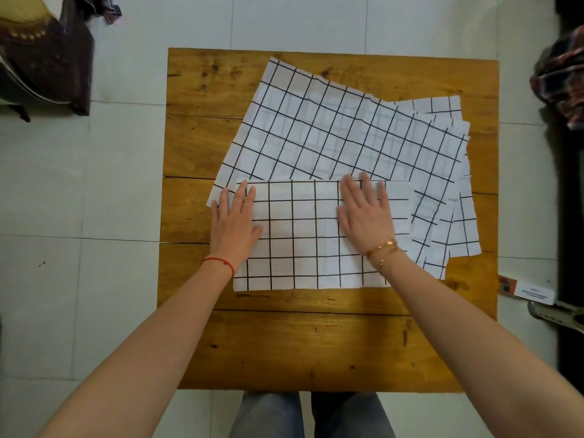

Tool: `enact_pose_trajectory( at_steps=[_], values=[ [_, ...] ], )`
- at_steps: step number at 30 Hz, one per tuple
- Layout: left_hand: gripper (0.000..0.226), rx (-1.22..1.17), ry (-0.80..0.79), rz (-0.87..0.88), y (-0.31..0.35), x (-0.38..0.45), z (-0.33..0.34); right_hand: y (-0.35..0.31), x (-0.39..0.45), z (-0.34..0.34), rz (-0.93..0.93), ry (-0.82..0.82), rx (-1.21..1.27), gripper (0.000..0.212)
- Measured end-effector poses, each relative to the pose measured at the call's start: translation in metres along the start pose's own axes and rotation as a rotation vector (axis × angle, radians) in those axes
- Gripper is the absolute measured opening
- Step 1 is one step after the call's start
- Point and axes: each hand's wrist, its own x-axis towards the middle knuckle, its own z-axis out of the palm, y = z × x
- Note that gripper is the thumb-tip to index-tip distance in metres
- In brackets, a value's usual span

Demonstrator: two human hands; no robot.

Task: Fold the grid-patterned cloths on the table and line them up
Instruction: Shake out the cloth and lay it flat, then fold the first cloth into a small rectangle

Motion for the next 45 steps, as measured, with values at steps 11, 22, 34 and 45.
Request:
enact_pose_trajectory(
  at_steps=[11,22,34,45],
  values=[
    [0.080,-0.008,0.027,0.013,0.000,0.001,0.003,0.082,-0.028,0.011,0.335,0.000,0.063,0.065],
    [0.065,-0.388,0.286,-0.100,0.006,-0.016,0.003,0.051,-0.034,0.004,0.169,0.138,0.139,0.058],
    [0.034,-0.704,0.195,-0.612,0.009,-0.043,0.020,-0.024,-0.043,0.006,-0.160,0.150,0.249,0.049],
    [0.033,-0.852,0.174,-0.652,0.017,-0.043,0.011,-0.033,-0.041,0.014,-0.084,0.086,0.274,0.055]
  ],
)
